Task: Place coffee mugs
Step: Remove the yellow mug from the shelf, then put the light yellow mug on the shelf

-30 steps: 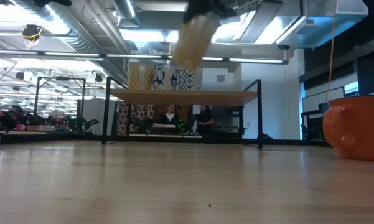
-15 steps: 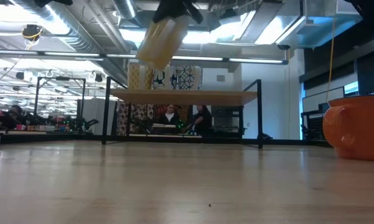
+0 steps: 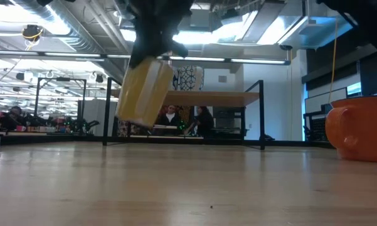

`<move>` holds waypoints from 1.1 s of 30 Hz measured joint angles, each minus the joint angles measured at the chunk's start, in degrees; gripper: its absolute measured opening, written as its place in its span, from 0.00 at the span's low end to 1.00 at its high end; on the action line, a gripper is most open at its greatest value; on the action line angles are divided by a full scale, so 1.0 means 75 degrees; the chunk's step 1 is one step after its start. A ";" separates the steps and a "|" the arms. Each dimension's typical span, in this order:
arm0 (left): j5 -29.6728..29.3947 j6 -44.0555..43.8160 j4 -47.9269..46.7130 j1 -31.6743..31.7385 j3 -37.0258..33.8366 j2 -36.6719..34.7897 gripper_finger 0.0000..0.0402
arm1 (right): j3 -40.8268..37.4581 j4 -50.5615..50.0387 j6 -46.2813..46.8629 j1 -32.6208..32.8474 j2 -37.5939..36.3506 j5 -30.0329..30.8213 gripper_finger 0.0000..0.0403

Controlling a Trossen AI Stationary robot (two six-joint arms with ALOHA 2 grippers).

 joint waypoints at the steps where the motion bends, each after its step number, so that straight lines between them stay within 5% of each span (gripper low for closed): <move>1: 0.0000 0.0000 -0.0003 -0.0003 0.0000 0.0003 0.25 | 0.0000 0.0002 0.0148 0.0000 0.0099 -0.0002 0.00; 17: 0.0000 -0.0213 0.0011 0.0000 0.0000 0.0003 0.25 | 0.0015 0.0123 0.0996 -0.0062 0.0765 0.0167 0.02; 27: -0.0205 -0.0146 0.0372 -0.0001 0.0001 0.0068 0.25 | 0.0012 0.0697 0.0802 -0.0063 0.0688 -0.0026 0.33; 33: 0.0001 -0.0212 0.0744 -0.0006 0.0009 0.0844 0.25 | 0.0015 -0.0010 -0.0736 0.0050 -0.0480 0.0010 0.46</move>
